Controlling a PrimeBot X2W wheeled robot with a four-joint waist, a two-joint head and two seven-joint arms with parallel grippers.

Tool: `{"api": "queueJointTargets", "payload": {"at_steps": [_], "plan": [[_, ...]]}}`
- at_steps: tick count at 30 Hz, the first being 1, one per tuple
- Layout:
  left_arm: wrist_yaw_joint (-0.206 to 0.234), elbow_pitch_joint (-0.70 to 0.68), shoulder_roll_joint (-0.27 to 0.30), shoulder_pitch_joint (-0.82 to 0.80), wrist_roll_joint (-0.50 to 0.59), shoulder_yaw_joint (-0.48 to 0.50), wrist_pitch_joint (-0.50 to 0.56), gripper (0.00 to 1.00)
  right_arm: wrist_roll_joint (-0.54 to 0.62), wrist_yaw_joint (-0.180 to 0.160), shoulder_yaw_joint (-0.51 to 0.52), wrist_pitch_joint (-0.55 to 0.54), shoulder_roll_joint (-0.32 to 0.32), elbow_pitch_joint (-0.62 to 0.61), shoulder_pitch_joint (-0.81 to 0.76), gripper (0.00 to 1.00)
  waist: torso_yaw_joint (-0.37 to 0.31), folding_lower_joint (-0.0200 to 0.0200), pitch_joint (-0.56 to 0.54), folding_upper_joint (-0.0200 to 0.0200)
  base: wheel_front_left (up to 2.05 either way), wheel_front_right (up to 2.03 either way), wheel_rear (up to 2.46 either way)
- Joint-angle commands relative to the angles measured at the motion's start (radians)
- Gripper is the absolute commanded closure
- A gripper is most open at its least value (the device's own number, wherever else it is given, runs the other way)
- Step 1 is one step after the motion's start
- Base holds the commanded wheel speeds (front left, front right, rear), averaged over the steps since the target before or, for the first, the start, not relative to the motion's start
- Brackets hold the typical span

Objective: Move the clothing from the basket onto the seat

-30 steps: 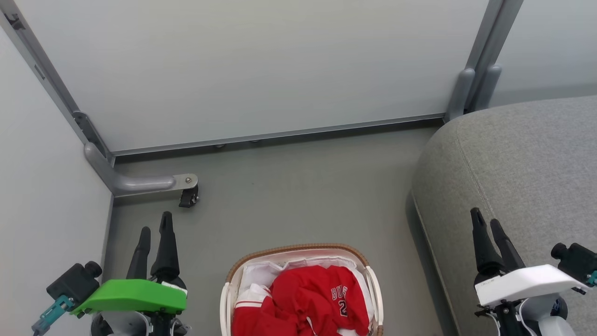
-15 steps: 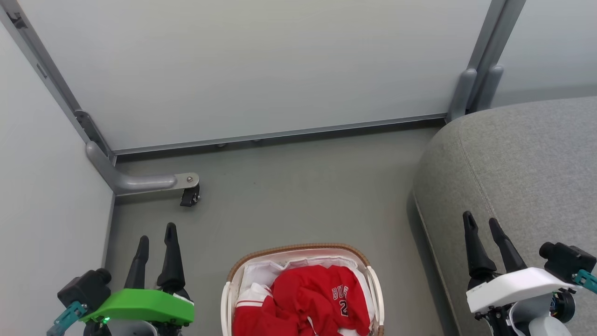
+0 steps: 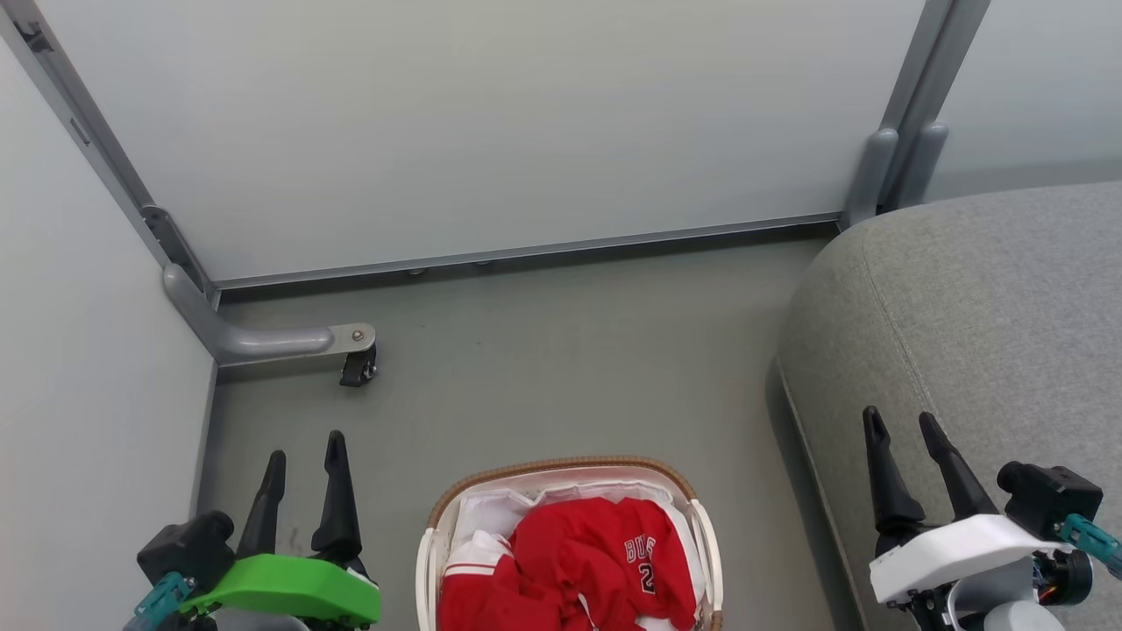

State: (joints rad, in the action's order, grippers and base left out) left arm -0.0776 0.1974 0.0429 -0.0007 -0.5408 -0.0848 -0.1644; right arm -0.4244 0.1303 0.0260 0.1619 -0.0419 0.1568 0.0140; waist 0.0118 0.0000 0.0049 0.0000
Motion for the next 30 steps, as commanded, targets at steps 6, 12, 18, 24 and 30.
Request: {"api": "queueJointTargets", "payload": {"at_steps": [6, 12, 18, 24, 30], "plan": [[0.005, 0.008, 0.008, 0.009, 0.069, -0.007, -0.022, 0.0, 0.085, 0.0, 0.001, 0.024, -0.008, -0.008, -0.008, 0.0, 0.003, 0.0, 0.001, 0.0, 0.0, 0.0, 0.0], [0.006, 0.021, 0.008, 0.012, 0.114, -0.016, -0.034, 0.0, 0.142, 0.0, 0.0, 0.037, -0.008, -0.006, -0.012, 0.0, 0.006, 0.0, 0.003, 0.0, 0.0, 0.0, 0.0], [0.008, 0.039, 0.008, 0.017, 0.161, -0.023, -0.047, 0.0, 0.195, 0.0, 0.001, 0.05, -0.009, -0.003, -0.016, 0.0, 0.007, 0.0, 0.004, 0.0, 0.0, 0.0, 0.0], [0.008, 0.054, 0.009, 0.02, 0.198, -0.028, -0.059, 0.0, 0.244, 0.0, -0.001, 0.063, -0.009, -0.005, -0.019, 0.0, 0.006, 0.0, 0.006, 0.0, 0.0, 0.0, 0.0], [0.01, 0.069, 0.009, 0.021, 0.233, -0.036, -0.071, 0.0, 0.291, 0.001, -0.004, 0.075, -0.01, -0.009, -0.024, 0.0, 0.008, 0.0, 0.008, 0.0, 0.0, 0.0, 0.0]]}}
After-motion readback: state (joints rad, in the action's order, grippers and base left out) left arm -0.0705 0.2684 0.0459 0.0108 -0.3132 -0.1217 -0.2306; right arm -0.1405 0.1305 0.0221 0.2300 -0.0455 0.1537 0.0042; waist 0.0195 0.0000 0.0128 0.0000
